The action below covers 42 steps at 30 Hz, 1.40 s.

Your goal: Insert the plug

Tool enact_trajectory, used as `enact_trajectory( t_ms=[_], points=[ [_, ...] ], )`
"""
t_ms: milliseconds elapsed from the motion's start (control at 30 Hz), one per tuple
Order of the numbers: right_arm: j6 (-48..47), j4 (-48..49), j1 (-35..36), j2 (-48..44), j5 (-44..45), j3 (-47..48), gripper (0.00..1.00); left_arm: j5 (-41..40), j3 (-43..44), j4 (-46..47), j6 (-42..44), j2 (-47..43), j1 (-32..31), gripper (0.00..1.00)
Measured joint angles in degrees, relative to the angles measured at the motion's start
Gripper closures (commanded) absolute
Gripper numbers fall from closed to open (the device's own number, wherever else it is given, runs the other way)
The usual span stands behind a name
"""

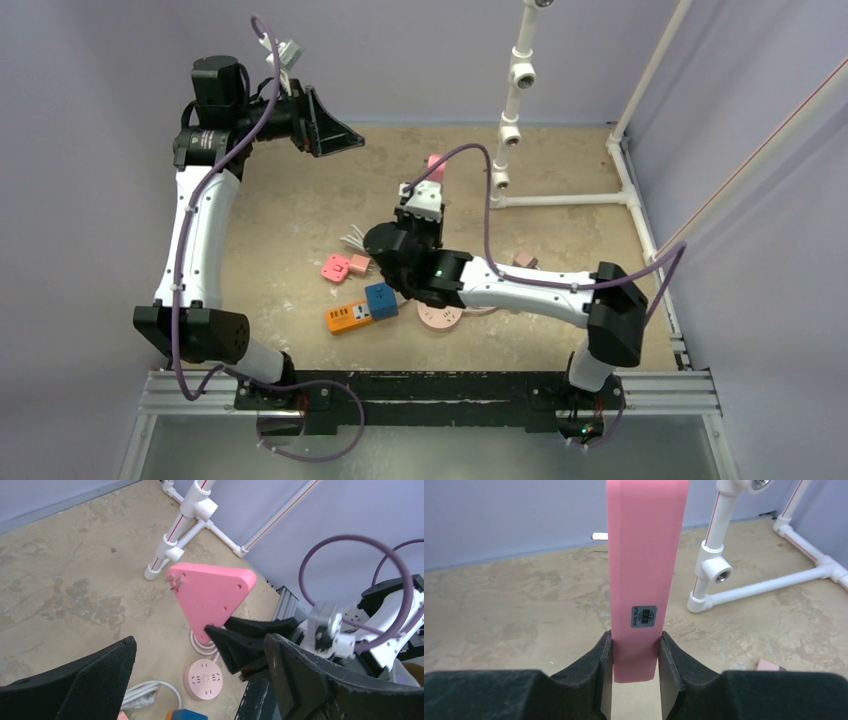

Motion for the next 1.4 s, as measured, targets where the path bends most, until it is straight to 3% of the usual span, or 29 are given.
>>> enact_trajectory(
  t_ms=[167,300,467,667,833,1400],
  points=[
    [7.3,-13.2,2.8,9.7,2.8,8.4,1.0,-0.9,-0.3,0.7,-2.6,0.9,-1.8,0.01],
    [17.5,-25.0,5.2,18.0,3.3,17.4,1.0,-4.3,4.3,-1.9,-2.3,5.5,-7.9,0.01],
    [23.0,-32.3,7.1,21.6,3.3,18.6,1.0,-11.5,10.4,-9.4,3.2,10.9,-13.2,0.01],
    [24.1,-34.4,7.0,20.8,3.5,18.6,1.0,-18.6,9.1,-18.7,8.7,11.2,-12.9,0.01],
    [24.2,-34.7,6.8,20.8,3.6,18.7,1.0,-19.8,1.8,-21.7,9.7,9.4,-13.3,0.01],
    [22.9,-35.1,6.8,23.3,3.7,21.2,1.0,-22.9,-1.6,-22.8,8.6,9.8,-17.5,0.01]
  ],
)
